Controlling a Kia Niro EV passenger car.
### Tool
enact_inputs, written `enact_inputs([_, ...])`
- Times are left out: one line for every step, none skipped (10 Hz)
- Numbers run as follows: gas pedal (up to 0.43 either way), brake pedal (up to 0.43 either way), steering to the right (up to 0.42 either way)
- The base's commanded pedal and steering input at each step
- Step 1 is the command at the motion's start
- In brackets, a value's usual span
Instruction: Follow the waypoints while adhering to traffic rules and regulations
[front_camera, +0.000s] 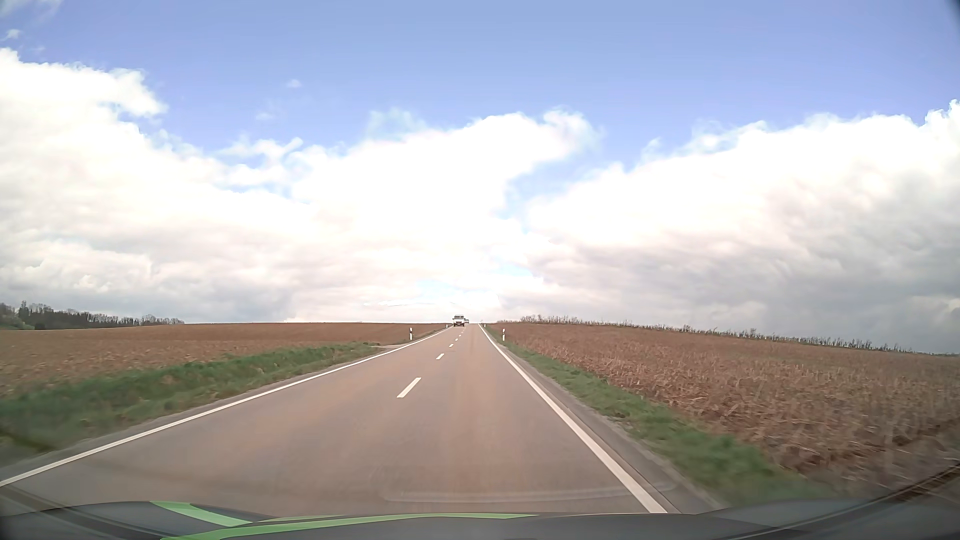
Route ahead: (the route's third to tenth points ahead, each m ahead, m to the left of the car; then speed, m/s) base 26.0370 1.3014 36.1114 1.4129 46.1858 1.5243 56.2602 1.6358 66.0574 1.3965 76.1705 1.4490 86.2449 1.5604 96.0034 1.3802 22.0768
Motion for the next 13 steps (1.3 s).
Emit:
enact_inputs([0.35,0.0,-0.002])
enact_inputs([0.35,0.0,-0.002])
enact_inputs([0.35,0.0,-0.002])
enact_inputs([0.35,0.0,-0.002])
enact_inputs([0.35,0.0,-0.002])
enact_inputs([0.35,0.0,-0.002])
enact_inputs([0.35,0.0,-0.002])
enact_inputs([0.35,0.0,-0.001])
enact_inputs([0.35,0.0,-0.001])
enact_inputs([0.35,0.0,0.0])
enact_inputs([0.35,0.0,0.0])
enact_inputs([0.35,0.0,-0.001])
enact_inputs([0.35,0.0,-0.001])
